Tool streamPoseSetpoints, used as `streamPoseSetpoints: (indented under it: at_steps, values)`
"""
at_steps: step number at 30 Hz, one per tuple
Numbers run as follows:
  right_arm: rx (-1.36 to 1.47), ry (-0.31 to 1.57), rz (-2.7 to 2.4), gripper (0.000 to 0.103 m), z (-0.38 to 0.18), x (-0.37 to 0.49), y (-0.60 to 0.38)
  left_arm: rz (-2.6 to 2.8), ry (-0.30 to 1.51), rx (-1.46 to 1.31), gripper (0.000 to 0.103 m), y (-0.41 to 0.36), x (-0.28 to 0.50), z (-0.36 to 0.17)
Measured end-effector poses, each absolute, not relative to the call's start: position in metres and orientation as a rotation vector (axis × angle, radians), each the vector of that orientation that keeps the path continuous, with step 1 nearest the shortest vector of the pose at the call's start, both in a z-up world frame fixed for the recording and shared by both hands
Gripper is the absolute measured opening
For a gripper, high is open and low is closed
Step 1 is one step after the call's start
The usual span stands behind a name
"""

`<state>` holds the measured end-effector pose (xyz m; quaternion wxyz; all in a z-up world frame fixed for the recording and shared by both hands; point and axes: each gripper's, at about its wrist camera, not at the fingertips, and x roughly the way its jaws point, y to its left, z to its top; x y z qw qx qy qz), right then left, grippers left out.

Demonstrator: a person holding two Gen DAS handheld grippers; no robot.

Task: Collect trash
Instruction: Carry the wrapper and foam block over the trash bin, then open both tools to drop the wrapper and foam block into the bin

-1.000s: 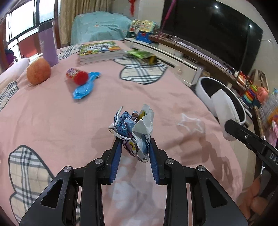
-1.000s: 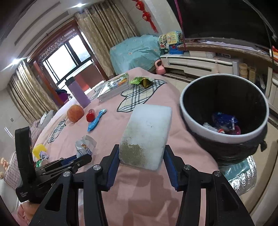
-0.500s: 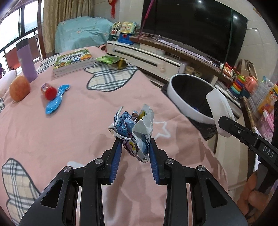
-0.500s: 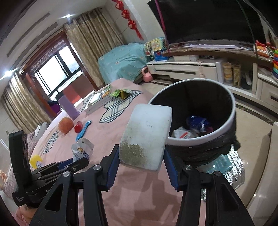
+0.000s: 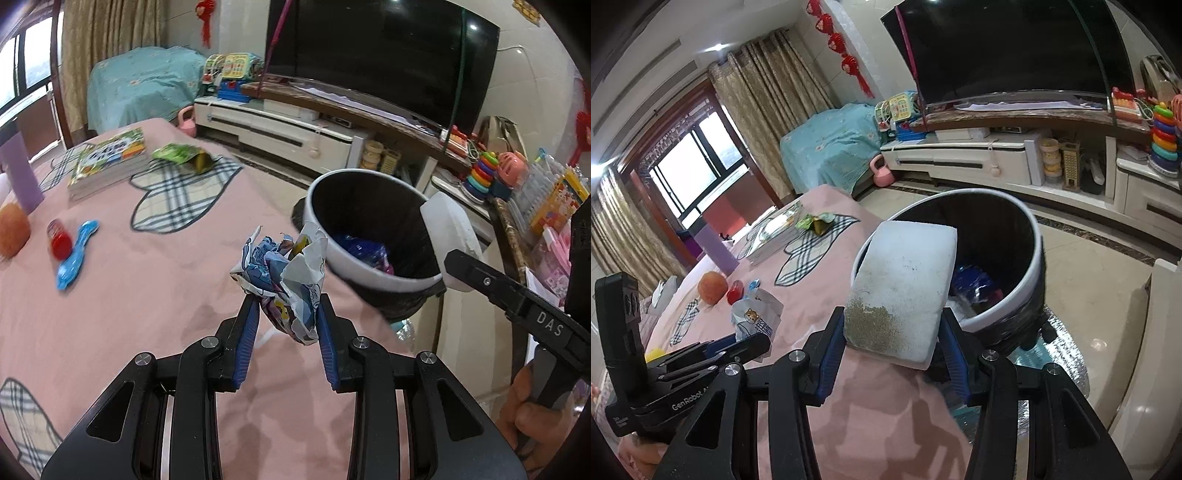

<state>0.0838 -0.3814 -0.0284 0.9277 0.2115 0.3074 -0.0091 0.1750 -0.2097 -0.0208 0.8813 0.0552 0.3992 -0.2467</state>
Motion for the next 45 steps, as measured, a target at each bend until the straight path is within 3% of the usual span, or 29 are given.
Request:
streamPoseSetpoints:
  at_steps: [32, 37, 39, 42, 45]
  values:
    - [0.384, 0.705, -0.053, 0.051, -0.034, 0.130, -0.432, -0.627, 0.863, 0.183, 0.032, -0.303, 0.222, -0.024]
    - [0.389, 0.712, -0.060, 0.055, -0.036, 0.138, -0.438, -0.634, 0.876, 0.168, 0.041, -0.302, 0.227, -0.029]
    - [0.396, 0.717, -0.065, 0.059, -0.037, 0.140, -0.441, -0.633, 0.881, 0.163, 0.056, -0.300, 0.228, -0.030]
    - [0.415, 0.723, -0.061, 0.067, -0.039, 0.141, -0.443, -0.621, 0.873, 0.146, 0.068, -0.293, 0.228, -0.030]
    - [0.420, 0.716, -0.060, 0.071, -0.038, 0.138, -0.441, -0.608, 0.880, 0.127, 0.070, -0.283, 0.228, -0.029]
